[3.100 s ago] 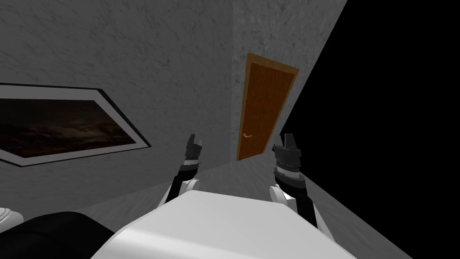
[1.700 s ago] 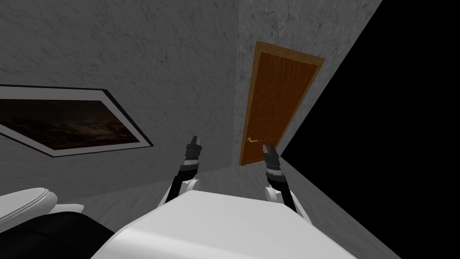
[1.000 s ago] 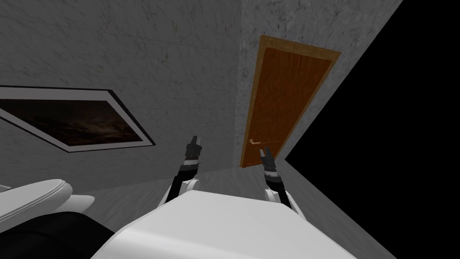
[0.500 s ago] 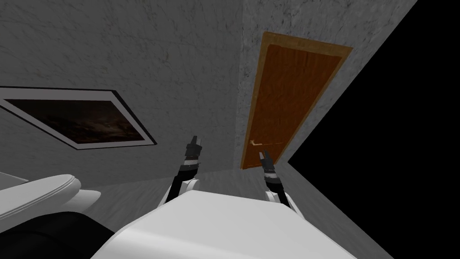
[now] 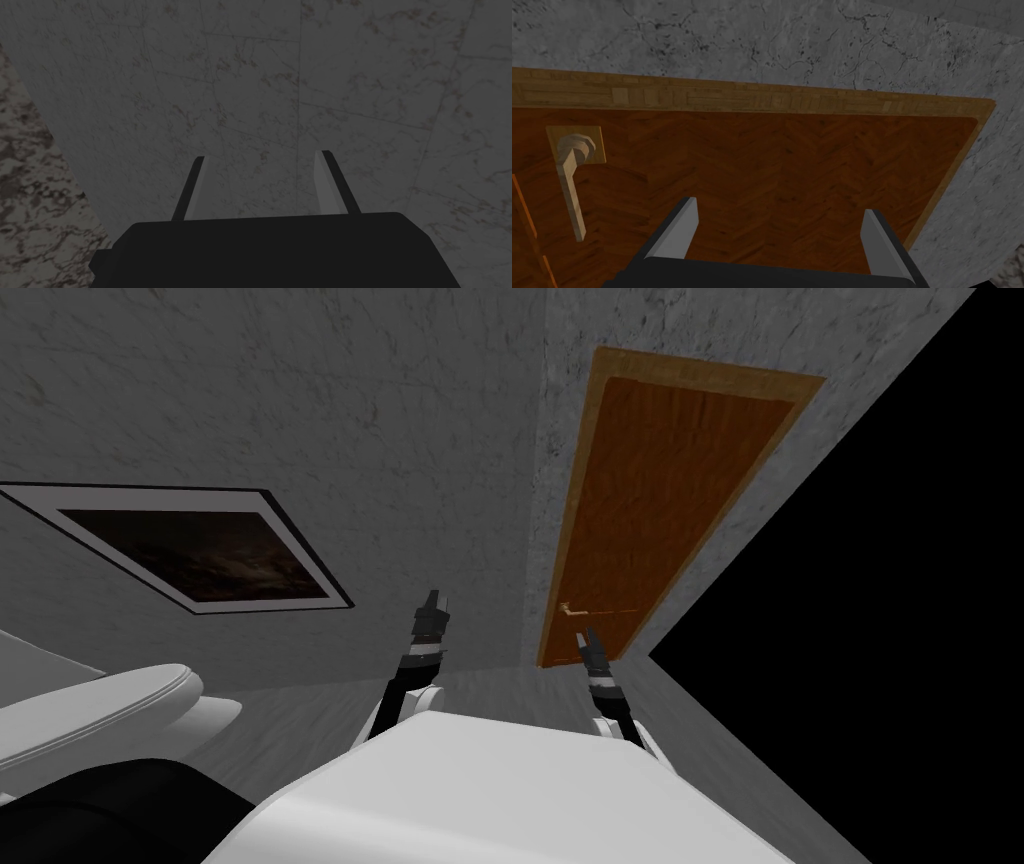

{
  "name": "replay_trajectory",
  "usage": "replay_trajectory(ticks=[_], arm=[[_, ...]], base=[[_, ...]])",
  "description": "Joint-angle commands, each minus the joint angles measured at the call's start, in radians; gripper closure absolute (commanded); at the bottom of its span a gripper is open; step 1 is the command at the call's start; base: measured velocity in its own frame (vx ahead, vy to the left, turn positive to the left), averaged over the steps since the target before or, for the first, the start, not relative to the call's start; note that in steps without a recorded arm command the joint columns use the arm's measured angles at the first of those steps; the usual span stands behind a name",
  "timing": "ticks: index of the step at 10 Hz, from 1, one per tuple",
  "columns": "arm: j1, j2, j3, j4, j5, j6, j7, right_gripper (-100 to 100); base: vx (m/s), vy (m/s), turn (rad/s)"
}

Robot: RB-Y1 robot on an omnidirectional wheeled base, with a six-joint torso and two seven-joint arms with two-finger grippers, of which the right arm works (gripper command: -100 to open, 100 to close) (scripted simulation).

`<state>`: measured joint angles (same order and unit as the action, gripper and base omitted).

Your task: Pull the door open

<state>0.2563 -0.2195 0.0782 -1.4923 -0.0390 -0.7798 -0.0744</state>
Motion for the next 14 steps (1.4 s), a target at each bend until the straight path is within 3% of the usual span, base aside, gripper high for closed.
replay_trajectory(ticks=[1,3,8,9,10,11,14], arm=[[-0.01,-0.014,0.003,0.05,-0.008,-0.013,-0.022,-100],[-0.01,-0.014,0.003,0.073,-0.008,-0.013,-0.022,-100],[-0.045,-0.044,0.004,0.219,-0.025,-0.042,-0.064,-100],[-0.045,-0.044,0.004,0.227,-0.025,-0.042,-0.064,-100],[-0.056,-0.054,0.004,0.269,-0.031,-0.051,-0.078,-100],[-0.056,-0.054,0.004,0.275,-0.031,-0.051,-0.078,-100],[-0.078,-0.073,0.005,0.358,-0.042,-0.069,-0.104,-100]], base=[[0.078,-0.046,0.134],[0.035,-0.034,0.008],[0.035,-0.034,0.073],[0.041,-0.034,0.044],[0.055,-0.031,0.063],[0.041,-0.029,0.042],[0.044,-0.036,0.067]])
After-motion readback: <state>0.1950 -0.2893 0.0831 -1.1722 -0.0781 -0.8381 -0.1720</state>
